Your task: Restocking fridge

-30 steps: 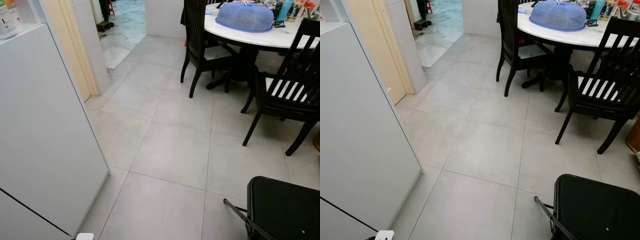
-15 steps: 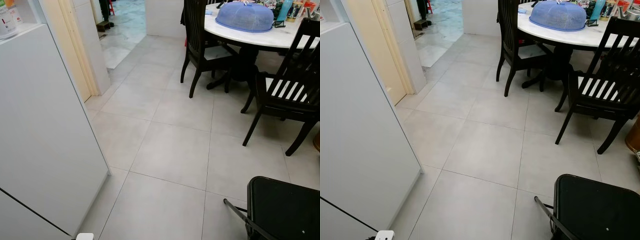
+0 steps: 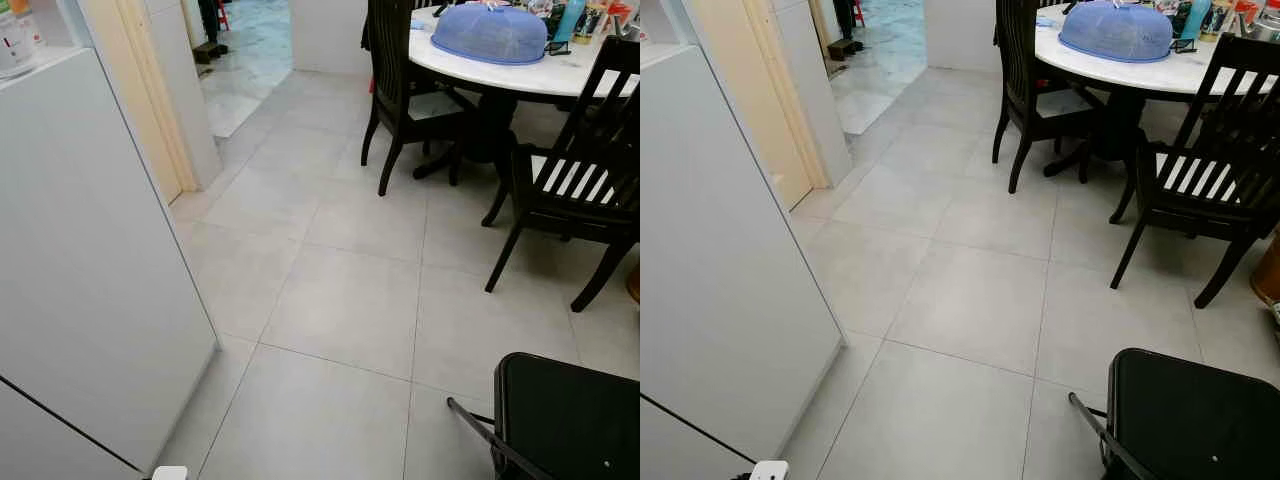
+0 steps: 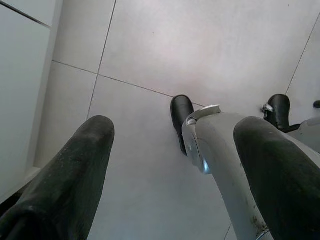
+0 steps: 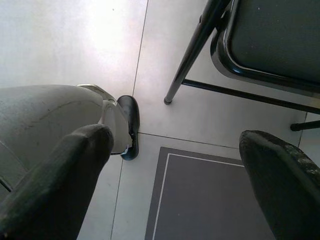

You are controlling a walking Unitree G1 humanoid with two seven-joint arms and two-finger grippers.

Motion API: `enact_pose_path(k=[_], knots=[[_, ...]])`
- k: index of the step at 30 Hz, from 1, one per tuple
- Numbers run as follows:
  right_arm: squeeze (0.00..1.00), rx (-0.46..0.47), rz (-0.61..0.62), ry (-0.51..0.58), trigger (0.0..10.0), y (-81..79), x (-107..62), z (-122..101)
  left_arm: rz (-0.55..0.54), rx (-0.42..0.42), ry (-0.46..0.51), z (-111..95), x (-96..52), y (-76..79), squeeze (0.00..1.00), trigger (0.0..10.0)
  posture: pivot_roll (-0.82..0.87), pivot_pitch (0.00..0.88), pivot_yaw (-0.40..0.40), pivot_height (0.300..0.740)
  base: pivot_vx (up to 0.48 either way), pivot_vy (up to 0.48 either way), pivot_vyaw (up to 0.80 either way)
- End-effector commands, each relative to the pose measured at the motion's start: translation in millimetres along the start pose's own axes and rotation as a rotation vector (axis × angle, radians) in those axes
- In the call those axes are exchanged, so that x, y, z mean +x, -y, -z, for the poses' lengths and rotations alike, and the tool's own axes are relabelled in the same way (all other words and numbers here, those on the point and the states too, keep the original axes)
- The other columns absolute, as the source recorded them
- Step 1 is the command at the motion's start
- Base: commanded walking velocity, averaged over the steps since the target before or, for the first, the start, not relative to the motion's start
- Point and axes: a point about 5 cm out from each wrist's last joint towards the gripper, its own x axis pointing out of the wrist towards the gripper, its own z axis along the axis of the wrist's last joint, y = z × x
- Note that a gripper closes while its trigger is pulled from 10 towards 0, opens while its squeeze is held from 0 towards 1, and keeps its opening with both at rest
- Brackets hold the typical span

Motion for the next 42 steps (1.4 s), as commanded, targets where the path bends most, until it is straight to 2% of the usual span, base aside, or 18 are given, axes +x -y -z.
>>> enact_pose_path(k=[1,12,13,17,36,38,39,42], knots=[[0.0,0.095,-0.084,0.155,10.0,-38.9,17.3,-119.9,-0.072,0.02,0.123,-55.8,10.1,28.5,0.0,10.0,0.05,0.0,-0.053,0.74,0.0,0.0,0.0],[0.0,0.085,-0.084,0.151,10.0,-38.9,17.3,-119.7,-0.073,0.02,0.123,-55.7,10.1,28.4,0.0,10.0,0.05,0.0,-0.051,0.74,0.0,0.0,0.0],[0.0,0.084,-0.087,0.145,10.0,-40.0,17.5,-117.8,-0.071,0.039,0.119,-54.5,10.0,27.7,0.0,10.0,0.03,0.0,-0.019,0.74,0.0,0.0,0.0],[0.0,0.091,-0.091,0.138,10.0,-41.7,17.9,-115.0,-0.067,0.072,0.111,-52.7,9.8,26.7,0.0,10.0,0.03,0.0,-0.02,0.74,0.0,0.0,0.0],[0.0,0.111,-0.088,0.135,10.0,-41.8,17.8,-118.6,-0.085,0.068,0.118,-55.3,9.9,27.2,0.0,10.0,0.04,0.0,-0.031,0.74,0.0,0.0,0.0],[0.0,0.082,-0.097,0.132,10.0,-42.0,17.7,-119.3,-0.084,0.055,0.122,-55.6,10.0,27.6,0.0,10.0,0.04,0.0,-0.034,0.74,0.0,0.0,0.0],[0.0,0.028,-0.106,0.141,10.0,-42.0,17.3,-121.7,-0.084,0.042,0.122,-55.5,10.0,27.7,0.0,10.0,0.04,0.0,-0.035,0.74,0.0,0.0,0.0],[0.0,0.036,-0.107,0.153,10.0,-42.0,17.2,-122.7,-0.075,0.026,0.121,-55.2,10.1,28.4,0.0,10.0,0.05,0.0,-0.037,0.74,0.0,0.0,0.53]])
